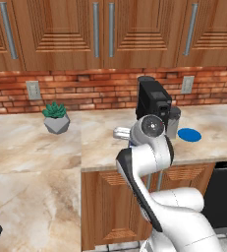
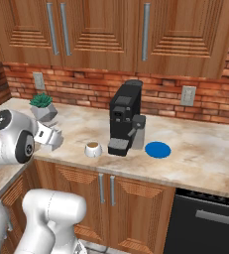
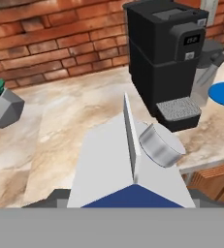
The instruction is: Take a sugar cube from the saucer and place it inside the coffee. Then, grab milk from the fridge and place it next to the coffee on the counter to sweeten the coffee.
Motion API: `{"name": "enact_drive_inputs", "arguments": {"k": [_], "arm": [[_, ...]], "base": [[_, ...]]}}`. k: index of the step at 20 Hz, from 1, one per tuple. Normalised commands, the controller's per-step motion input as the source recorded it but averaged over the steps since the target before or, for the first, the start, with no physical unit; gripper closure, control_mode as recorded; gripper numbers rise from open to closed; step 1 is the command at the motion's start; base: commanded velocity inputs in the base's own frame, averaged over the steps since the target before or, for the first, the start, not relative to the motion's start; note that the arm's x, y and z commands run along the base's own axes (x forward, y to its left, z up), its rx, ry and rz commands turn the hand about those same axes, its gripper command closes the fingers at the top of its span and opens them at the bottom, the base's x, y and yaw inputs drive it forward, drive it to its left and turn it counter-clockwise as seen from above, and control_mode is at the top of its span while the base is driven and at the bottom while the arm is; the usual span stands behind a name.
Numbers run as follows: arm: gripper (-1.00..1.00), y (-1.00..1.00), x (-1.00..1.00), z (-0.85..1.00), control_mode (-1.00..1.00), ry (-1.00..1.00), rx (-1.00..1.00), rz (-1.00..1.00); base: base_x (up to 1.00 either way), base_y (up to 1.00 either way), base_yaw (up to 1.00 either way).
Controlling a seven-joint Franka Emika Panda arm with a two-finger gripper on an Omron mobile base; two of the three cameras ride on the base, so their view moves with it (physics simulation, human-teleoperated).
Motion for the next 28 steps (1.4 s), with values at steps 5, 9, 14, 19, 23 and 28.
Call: {"name": "enact_drive_inputs", "arguments": {"k": [5, 9, 14, 19, 23, 28], "arm": [[1.00, 0.00, 0.53, -0.09, -1.00, 0.01, 0.00, 0.00], [1.00, 0.00, 0.49, -0.08, -1.00, 0.04, -0.02, 0.00], [1.00, 0.00, 0.42, -0.11, -1.00, 0.07, -0.03, 0.00], [1.00, 0.00, 0.43, -0.20, -1.00, 0.06, -0.04, -0.03], [1.00, 0.01, 0.36, -0.18, -1.00, 0.04, -0.04, -0.03], [1.00, 0.09, 0.23, -0.26, -1.00, 0.04, -0.04, 0.00]], "base": [[0.00, 0.00, 0.00], [0.00, 0.00, 0.00], [0.00, 0.00, 0.00], [0.00, 0.00, 0.00], [0.00, 0.00, 0.00], [0.00, 0.00, 0.00]]}}
